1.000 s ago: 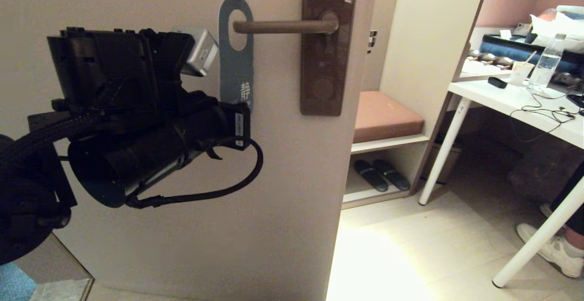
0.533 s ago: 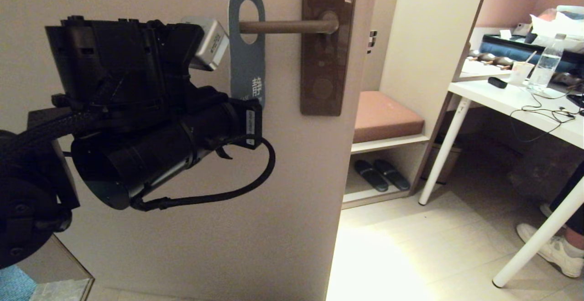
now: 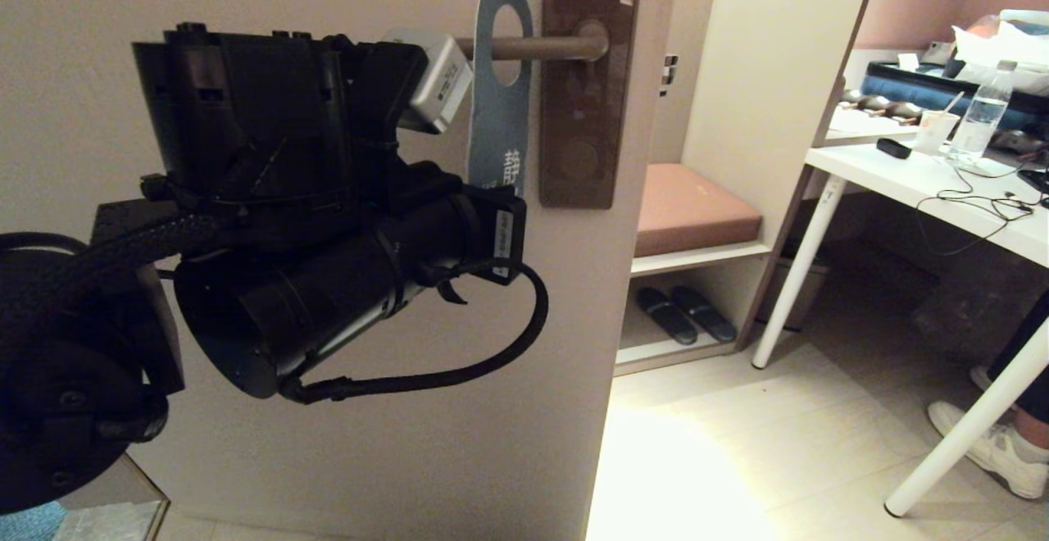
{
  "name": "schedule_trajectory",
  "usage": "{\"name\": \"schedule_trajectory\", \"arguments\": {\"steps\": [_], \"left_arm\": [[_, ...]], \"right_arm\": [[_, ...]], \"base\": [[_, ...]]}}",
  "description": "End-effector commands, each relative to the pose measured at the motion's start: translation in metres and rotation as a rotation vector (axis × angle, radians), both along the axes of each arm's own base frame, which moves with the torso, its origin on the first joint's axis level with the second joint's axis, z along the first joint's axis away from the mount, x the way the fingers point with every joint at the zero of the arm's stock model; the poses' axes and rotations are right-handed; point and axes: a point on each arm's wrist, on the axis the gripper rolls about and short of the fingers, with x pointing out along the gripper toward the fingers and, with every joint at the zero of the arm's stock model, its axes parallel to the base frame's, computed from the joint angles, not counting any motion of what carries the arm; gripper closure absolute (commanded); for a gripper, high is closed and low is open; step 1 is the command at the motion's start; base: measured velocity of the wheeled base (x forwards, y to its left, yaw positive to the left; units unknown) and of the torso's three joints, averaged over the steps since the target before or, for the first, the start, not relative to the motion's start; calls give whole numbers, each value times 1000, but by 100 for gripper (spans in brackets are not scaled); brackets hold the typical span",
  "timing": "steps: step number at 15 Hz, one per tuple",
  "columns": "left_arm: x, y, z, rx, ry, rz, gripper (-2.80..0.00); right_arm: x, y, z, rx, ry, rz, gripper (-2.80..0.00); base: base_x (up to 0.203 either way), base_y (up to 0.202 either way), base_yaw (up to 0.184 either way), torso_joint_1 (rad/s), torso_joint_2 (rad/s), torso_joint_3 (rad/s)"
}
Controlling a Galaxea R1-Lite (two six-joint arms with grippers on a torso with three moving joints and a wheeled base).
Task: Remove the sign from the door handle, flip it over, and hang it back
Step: Hang the sign back with the other side facing out
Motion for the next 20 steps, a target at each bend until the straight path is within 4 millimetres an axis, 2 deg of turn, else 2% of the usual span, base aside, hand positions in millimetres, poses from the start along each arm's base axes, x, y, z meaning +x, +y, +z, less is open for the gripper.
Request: {"name": "schedule_trajectory", "arguments": {"steps": [1, 8, 11, 17, 20], "left_arm": [[4, -8, -4, 10, 6, 2, 0], [19, -29, -3, 31, 5, 107, 0], [23, -32, -1, 33, -2, 169, 0], [19, -31, 2, 28, -13, 240, 0], [10, -36, 4, 19, -11, 228, 0]], "right_arm": [[0, 0, 0, 0, 0, 0, 0], [0, 0, 0, 0, 0, 0, 0], [0, 0, 0, 0, 0, 0, 0], [0, 0, 0, 0, 0, 0, 0], [0, 0, 0, 0, 0, 2, 0]], "base": [[0, 0, 0, 0, 0, 0], [0, 0, 0, 0, 0, 0], [0, 0, 0, 0, 0, 0], [0, 0, 0, 0, 0, 0], [0, 0, 0, 0, 0, 0]]}}
